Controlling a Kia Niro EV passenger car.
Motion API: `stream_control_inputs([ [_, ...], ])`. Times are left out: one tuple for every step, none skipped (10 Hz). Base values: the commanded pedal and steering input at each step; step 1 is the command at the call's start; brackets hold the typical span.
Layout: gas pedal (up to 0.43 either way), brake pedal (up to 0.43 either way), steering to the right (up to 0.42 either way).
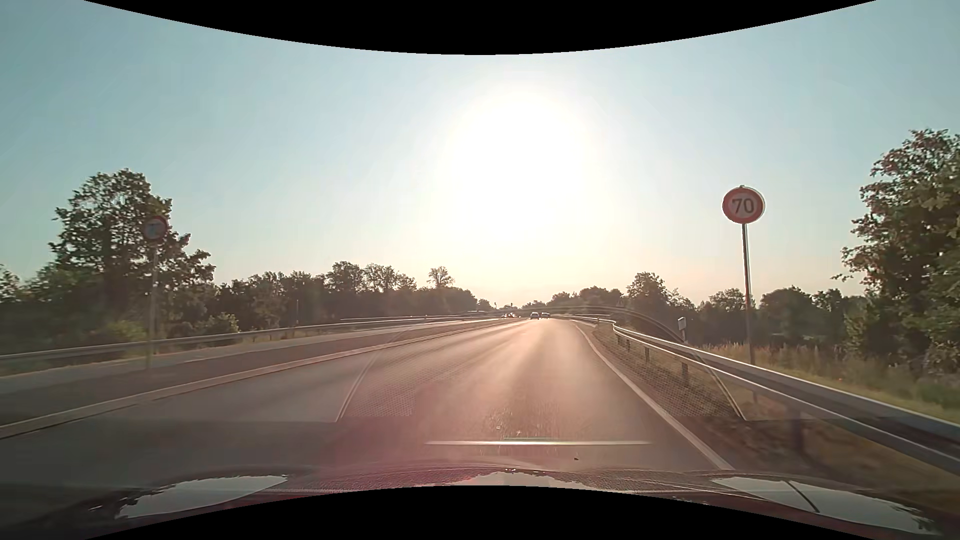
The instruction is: Follow the waypoints while adhering to traffic rules and regulations
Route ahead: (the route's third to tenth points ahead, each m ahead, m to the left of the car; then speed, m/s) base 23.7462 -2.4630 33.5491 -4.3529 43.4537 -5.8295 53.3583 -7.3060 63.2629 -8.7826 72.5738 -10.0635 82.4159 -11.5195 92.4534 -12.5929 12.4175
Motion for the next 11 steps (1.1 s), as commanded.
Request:
stream_control_inputs([
  [0.331, 0.0, 0.063],
  [0.331, 0.0, 0.06],
  [0.331, 0.0, 0.06],
  [0.331, 0.0, 0.06],
  [0.331, 0.0, 0.06],
  [0.331, 0.0, 0.06],
  [0.331, 0.0, 0.052],
  [0.331, 0.0, 0.039],
  [0.331, 0.0, 0.032],
  [0.331, 0.0, 0.014],
  [0.331, 0.0, 0.005],
])
